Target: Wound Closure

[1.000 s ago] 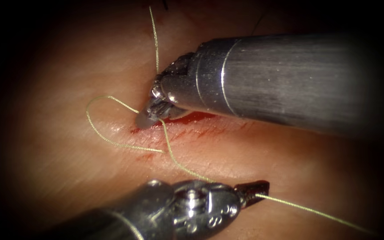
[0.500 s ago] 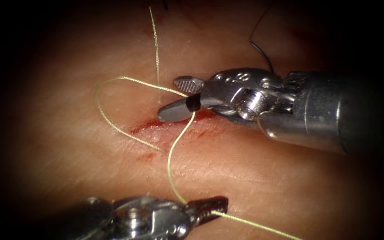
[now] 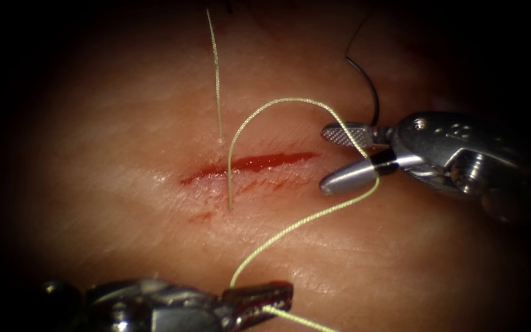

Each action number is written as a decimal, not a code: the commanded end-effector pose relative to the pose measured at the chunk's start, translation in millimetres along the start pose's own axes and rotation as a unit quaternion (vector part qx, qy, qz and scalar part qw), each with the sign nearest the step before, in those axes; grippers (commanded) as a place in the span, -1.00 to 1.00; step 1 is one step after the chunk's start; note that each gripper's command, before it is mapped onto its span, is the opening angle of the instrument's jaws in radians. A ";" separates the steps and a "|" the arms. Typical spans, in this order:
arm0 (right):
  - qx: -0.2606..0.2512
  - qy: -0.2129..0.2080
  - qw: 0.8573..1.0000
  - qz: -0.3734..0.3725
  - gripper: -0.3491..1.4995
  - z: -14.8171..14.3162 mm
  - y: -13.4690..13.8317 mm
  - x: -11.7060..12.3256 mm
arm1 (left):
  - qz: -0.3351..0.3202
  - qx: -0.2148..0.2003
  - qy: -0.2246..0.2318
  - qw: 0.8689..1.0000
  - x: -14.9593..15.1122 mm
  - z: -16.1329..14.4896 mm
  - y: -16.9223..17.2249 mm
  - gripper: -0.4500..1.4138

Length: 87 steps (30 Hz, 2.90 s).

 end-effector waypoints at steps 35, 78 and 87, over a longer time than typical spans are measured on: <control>-0.098 0.129 0.987 0.003 0.43 -3.1 5.6 4.3 | 0.001 0.009 -0.001 1.000 -1.3 -0.1 0.7 -1.00; -0.005 0.129 0.986 -0.104 -1.00 20.4 9.7 4.4 | 0.021 0.054 -0.021 0.998 -0.9 -5.9 -6.9 -1.00; 0.087 0.139 0.981 -0.100 -1.00 20.7 6.3 2.4 | 0.013 0.063 -0.033 0.997 -4.3 -5.6 -8.9 -1.00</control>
